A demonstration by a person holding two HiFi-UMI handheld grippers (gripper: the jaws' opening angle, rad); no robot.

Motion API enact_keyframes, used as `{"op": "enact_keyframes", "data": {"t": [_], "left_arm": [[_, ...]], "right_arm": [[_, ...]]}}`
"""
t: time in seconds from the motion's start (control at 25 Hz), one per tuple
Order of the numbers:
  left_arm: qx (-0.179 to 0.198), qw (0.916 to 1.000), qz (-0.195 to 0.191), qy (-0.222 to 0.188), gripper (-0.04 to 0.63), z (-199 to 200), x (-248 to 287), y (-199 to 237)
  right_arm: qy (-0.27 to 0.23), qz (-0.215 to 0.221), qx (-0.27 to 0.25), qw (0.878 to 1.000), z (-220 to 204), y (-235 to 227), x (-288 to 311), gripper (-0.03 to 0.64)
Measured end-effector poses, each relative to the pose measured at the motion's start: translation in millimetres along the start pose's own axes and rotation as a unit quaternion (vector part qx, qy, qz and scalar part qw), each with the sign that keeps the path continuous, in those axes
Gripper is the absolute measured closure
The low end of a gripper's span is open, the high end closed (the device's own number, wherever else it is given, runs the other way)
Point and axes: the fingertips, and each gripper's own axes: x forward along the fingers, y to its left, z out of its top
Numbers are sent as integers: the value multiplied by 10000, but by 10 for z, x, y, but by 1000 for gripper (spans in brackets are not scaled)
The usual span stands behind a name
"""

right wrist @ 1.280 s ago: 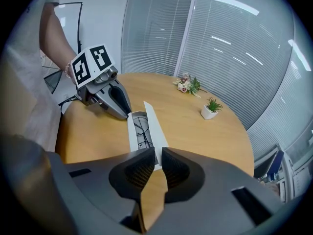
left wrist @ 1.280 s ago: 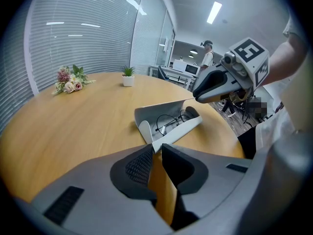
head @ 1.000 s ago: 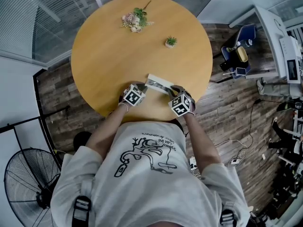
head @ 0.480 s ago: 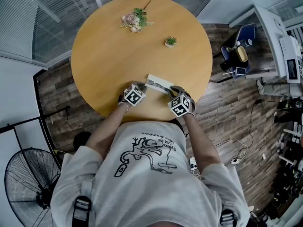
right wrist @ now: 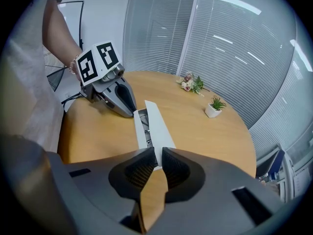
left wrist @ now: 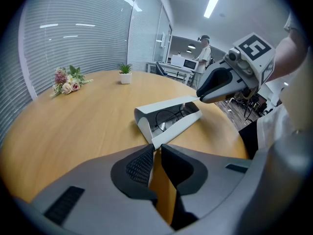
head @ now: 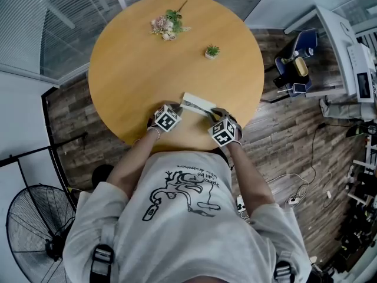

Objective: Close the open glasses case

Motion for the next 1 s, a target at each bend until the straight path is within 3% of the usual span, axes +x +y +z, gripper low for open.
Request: {"op": "enact_keyframes", "data": {"t": [1.0], "left_arm": [[33, 10000, 14, 22, 528, 5, 17, -1]], "right_arm": [[36, 61, -2, 10000, -55, 90, 23, 560]]}}
